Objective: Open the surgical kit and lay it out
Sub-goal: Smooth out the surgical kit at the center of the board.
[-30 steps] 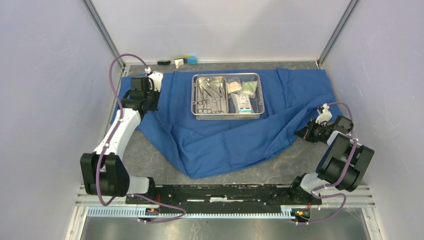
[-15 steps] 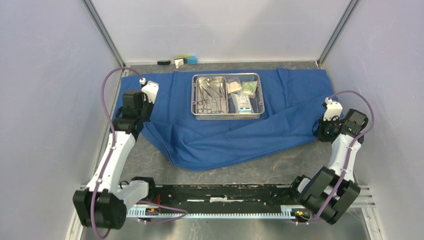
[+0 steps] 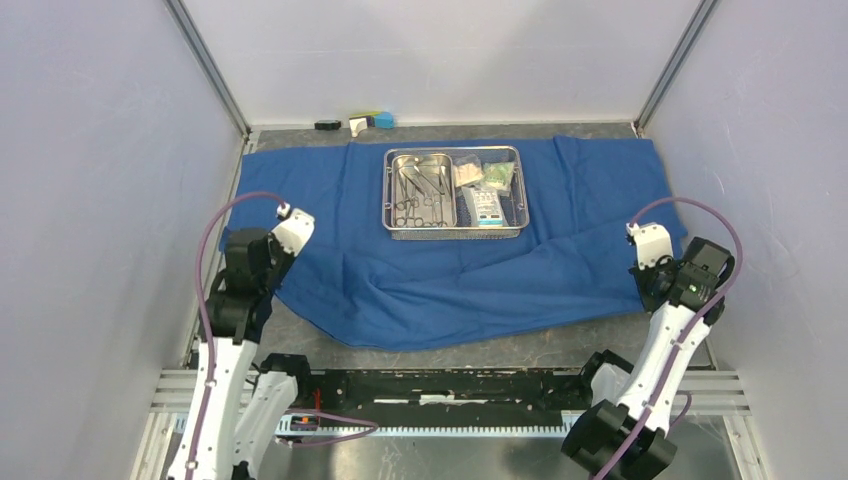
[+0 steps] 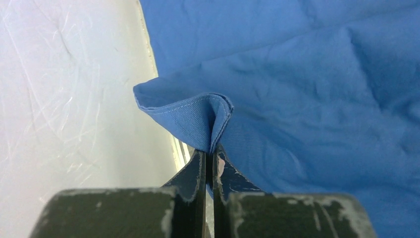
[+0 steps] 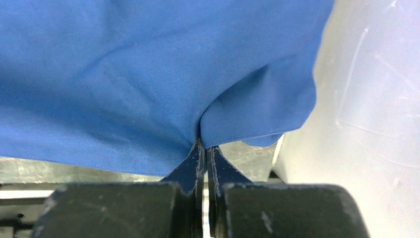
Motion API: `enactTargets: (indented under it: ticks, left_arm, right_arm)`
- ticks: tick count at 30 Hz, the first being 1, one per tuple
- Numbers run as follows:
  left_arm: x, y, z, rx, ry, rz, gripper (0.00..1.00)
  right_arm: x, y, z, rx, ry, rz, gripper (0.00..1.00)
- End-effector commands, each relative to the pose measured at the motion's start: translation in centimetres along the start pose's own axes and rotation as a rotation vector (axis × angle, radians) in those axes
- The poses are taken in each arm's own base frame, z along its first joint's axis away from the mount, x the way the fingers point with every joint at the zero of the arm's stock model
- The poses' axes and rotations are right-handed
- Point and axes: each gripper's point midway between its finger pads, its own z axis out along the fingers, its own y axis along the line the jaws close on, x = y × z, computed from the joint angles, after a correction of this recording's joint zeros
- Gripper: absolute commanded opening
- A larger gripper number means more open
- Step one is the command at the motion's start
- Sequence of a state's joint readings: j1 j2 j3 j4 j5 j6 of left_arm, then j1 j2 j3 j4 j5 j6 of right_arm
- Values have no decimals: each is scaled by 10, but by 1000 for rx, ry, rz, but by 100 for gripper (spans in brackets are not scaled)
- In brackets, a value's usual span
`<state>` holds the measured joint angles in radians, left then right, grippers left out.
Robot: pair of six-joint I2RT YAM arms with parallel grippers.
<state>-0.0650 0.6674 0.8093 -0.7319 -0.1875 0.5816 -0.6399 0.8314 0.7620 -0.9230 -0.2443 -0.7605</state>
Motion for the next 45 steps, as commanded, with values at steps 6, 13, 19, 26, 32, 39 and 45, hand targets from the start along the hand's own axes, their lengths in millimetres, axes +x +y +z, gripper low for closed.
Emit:
enactTargets:
  ticks: [6,13,19,26,32,39,45]
  left_arm:
    - [38,8,-34,-70,71,158,2]
    - [66,13,-57,-92,164,250,2]
    - [78,31,-71,-182,232,324,2]
    - [70,49,-79,-223,273,370,2]
    - [59,63,-90,-257,271,406,2]
    - [61,64,-95,-248,282,429,2]
    - [69,58,-92,-209,313,469,2]
  right_arm:
    - [32,-9,-21,94,123,-202,0]
    - [64,13,-17,-8,229,-291,0]
    - [83,22,-23,-56,302,-378,0]
    - [98,24,-37,-61,373,-449,1]
    - [96,8,-52,32,399,-509,0]
    - [90,-5,-64,68,426,-582,1]
    - [82,-18,-74,91,444,-650,5]
